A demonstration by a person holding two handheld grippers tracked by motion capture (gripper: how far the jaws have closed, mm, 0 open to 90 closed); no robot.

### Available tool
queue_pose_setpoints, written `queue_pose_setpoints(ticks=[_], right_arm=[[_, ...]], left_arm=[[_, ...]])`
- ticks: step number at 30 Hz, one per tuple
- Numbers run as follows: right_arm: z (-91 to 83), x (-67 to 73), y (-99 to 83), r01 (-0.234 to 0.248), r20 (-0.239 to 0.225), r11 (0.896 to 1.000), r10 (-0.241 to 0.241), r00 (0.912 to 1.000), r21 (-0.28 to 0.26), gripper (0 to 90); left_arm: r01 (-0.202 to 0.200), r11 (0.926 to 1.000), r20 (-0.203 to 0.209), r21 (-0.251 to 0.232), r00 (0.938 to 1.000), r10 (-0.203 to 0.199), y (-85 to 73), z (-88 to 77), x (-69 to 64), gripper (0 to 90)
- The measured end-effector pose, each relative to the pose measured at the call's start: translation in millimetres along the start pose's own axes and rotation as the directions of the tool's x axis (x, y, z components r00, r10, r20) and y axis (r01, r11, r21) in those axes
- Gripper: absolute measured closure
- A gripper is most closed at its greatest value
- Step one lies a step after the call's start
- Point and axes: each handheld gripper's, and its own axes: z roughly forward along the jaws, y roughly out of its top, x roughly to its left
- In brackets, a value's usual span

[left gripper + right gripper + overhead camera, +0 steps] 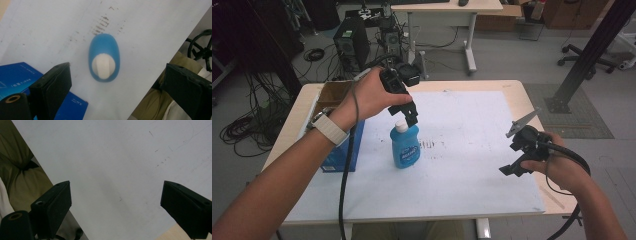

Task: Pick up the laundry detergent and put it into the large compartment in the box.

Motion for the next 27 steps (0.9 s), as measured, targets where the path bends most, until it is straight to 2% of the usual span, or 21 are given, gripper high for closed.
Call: queue_pose_setpoints(ticks=[13,27], right_arm=[[2.6,-0.1,0.9,-0.002,-0.005,1.000,0.002,1.0000,0.005,9.9],[6.8,0.6,3.4,0.004,-0.012,1.000,-0.004,0.9999,0.007,9.9]], left_arm=[[0.015,0.9999,0.019,0.004,0.9997,-0.015,-4.8,16.0,8.9,8.6],[0.011,0.9999,0.042,0.010,0.9991,-0.011,-6.7,32.3,10.0,8.6]])
